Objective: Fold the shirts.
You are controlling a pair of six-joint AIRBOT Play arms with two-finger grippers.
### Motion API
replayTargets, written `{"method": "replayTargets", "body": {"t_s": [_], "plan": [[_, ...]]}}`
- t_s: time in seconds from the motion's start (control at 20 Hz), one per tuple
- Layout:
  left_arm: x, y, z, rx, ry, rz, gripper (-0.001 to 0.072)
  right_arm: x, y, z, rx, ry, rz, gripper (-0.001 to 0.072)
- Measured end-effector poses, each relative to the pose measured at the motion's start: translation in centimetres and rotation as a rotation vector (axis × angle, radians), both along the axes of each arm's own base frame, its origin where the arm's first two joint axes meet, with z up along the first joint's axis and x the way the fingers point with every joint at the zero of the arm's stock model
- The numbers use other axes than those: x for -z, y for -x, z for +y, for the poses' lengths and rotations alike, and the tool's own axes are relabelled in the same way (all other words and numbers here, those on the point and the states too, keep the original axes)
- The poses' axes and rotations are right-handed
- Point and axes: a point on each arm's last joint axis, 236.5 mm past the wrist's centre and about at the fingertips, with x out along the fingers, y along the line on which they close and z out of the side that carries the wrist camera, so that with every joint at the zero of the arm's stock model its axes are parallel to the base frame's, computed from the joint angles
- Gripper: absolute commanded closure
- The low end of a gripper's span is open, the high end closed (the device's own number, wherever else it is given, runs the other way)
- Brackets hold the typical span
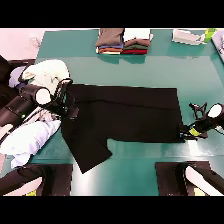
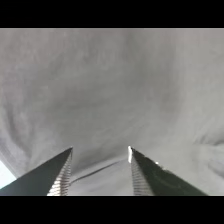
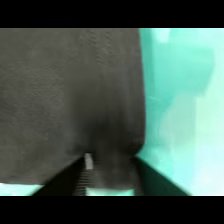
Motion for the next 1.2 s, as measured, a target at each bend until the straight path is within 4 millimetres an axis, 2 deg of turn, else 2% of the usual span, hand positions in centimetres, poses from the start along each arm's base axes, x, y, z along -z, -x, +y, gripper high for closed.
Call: {"method": "replayTargets", "body": {"t_s": [0.05, 0.25, 0.5, 0.7, 0.9, 1.1, 1.15, 1.2], "plan": [[0.1, 0.2, 0.1, 0.002, -0.006, 0.008, 0.0286, 0.0, -0.1, 0.2, -0.009, 0.002, -0.003, 0.0695], [0.5, 2.0, 1.1, 0.004, -0.036, 0.058, 0.0270, 0.1, -0.4, 0.8, -0.055, 0.012, -0.013, 0.0696], [1.4, 6.5, 3.2, -0.079, -0.059, 0.118, 0.0257, 0.1, -0.6, 1.6, -0.099, 0.014, -0.020, 0.0696], [3.7, 10.3, 4.3, -0.124, -0.078, 0.217, 0.0256, 0.1, -0.8, 2.2, -0.125, 0.014, -0.028, 0.0696], [5.7, 11.8, 3.6, -0.159, -0.032, 0.255, 0.0257, 0.1, -0.9, 2.4, -0.134, 0.013, -0.031, 0.0695], [7.1, 12.3, 2.7, -0.194, 0.018, 0.263, 0.0260, 0.1, -0.9, 2.4, -0.136, 0.013, -0.031, 0.0695], [7.4, 12.3, 2.5, -0.201, 0.029, 0.258, 0.0341, 0.1, -0.9, 2.5, -0.137, 0.013, -0.031, 0.0696], [7.5, 12.2, 2.4, -0.206, 0.035, 0.256, 0.0505, 0.1, -0.9, 2.5, -0.137, 0.013, -0.031, 0.0695]]}}
